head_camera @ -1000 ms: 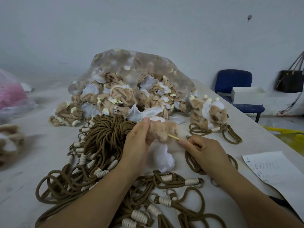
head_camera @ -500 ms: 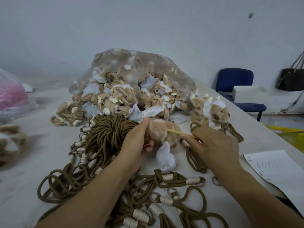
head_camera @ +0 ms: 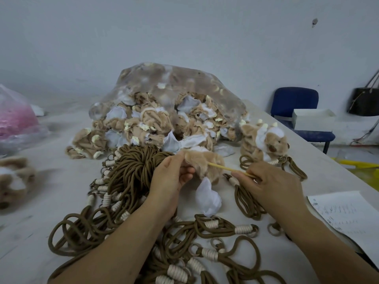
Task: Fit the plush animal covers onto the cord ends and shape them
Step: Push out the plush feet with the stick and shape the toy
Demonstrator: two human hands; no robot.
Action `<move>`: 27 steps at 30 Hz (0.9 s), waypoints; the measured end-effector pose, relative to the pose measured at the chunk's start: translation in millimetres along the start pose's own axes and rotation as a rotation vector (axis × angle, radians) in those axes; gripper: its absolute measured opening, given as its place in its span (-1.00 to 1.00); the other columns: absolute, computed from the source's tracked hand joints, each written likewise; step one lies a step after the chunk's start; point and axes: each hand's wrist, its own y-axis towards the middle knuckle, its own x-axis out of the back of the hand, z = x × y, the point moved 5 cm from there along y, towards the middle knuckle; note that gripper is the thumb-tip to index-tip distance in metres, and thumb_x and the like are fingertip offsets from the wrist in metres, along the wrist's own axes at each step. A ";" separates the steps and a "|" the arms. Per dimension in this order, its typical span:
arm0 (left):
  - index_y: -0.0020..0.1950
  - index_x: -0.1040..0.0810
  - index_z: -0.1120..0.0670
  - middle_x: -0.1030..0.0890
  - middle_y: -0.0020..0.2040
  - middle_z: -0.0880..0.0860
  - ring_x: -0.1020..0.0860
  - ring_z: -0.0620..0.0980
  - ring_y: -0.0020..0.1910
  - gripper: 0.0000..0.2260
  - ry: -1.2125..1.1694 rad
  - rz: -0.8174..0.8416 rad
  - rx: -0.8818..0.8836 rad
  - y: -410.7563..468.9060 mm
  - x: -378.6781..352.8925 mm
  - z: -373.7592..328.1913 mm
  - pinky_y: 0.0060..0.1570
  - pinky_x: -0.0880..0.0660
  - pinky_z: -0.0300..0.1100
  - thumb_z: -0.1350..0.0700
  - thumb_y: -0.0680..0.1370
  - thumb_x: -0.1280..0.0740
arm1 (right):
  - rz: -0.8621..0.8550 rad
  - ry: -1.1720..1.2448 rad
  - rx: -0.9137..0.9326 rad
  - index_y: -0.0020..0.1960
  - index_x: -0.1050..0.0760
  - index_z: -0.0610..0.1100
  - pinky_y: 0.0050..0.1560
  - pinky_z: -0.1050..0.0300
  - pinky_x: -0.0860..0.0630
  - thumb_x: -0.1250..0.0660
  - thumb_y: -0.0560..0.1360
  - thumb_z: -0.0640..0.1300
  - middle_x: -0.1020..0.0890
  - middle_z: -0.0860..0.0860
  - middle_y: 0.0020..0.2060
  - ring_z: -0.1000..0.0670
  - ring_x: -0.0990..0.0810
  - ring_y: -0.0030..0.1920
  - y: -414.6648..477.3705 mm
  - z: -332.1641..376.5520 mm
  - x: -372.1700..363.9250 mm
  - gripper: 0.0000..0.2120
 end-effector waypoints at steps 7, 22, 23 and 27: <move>-0.09 -0.55 0.18 -0.59 -0.30 0.05 -0.53 -0.09 -0.33 -0.71 0.040 0.071 -0.035 -6.6 -6.6 0.5 -0.26 -0.49 -0.24 0.03 0.66 -0.17 | 0.084 0.058 0.022 -0.45 -0.36 -0.06 -0.56 0.17 -0.28 -0.18 0.43 0.29 -0.37 0.07 -0.55 0.07 -0.34 -0.54 2.5 -9.1 -4.0 -0.52; 0.09 -0.63 0.12 -0.62 -0.30 0.18 -0.60 0.03 -0.31 -0.74 -0.017 0.118 -0.110 -10.4 -13.9 -3.8 -0.27 -0.56 -0.20 0.26 0.62 -0.15 | 0.241 0.200 -0.127 -0.41 -0.38 -0.07 -0.40 0.03 -0.41 -0.08 0.38 0.40 -0.43 0.04 -0.50 0.08 -0.43 -0.44 -0.8 -13.0 -17.8 -0.46; 0.12 -0.61 0.14 -0.61 -0.30 0.17 -0.59 0.03 -0.31 -0.78 -0.011 0.129 -0.103 -10.7 -15.5 -2.3 -0.27 -0.56 -0.19 0.24 0.61 -0.18 | 0.240 0.198 -0.120 -0.41 -0.38 -0.07 -0.40 0.05 -0.40 -0.07 0.38 0.40 -0.44 0.03 -0.50 0.08 -0.43 -0.44 -0.8 -12.1 -17.1 -0.45; 0.10 -0.58 0.24 -0.58 -0.35 0.12 -0.51 -0.05 -0.42 -0.69 -0.052 0.165 -0.060 -12.3 -18.1 1.6 -0.39 -0.48 -0.26 0.03 0.50 -0.34 | 0.249 0.195 -0.067 -0.39 -0.39 -0.05 -0.39 0.09 -0.41 -0.02 0.37 0.42 -0.45 0.05 -0.47 0.08 -0.45 -0.42 -2.4 -2.2 -14.6 -0.44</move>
